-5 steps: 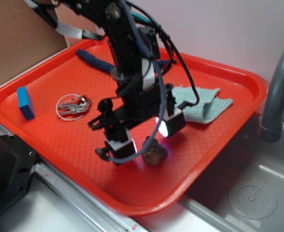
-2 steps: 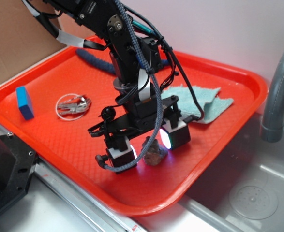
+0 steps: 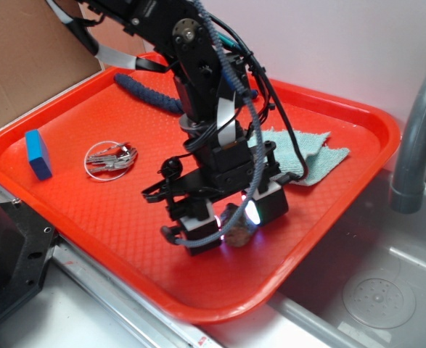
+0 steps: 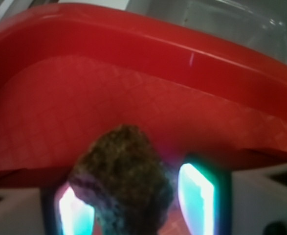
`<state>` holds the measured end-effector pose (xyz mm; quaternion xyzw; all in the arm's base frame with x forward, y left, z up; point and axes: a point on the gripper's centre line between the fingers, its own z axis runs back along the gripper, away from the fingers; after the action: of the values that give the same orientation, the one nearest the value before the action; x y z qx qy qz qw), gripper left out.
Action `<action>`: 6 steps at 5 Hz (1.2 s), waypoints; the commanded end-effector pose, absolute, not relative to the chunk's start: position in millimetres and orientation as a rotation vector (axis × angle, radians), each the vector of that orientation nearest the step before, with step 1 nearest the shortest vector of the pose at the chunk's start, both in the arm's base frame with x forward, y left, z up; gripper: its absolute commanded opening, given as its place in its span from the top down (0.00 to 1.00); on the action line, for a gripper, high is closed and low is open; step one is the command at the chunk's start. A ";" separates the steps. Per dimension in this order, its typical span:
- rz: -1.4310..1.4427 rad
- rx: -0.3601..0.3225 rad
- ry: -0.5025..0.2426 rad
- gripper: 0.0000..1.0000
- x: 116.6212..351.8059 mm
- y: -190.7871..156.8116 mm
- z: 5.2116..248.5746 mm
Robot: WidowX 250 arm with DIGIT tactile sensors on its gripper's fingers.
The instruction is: Grab the rock.
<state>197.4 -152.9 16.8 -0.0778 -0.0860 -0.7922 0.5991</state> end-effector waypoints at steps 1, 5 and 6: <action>-1.614 -0.230 -0.211 1.00 203.2 -122.7 31.7; -0.605 -0.020 -0.020 1.00 198.0 -29.6 153.7; -0.356 0.006 -0.021 1.00 185.3 -19.7 170.0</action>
<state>190.2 -1.8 153.3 -0.0033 0.0197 -0.1755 0.9843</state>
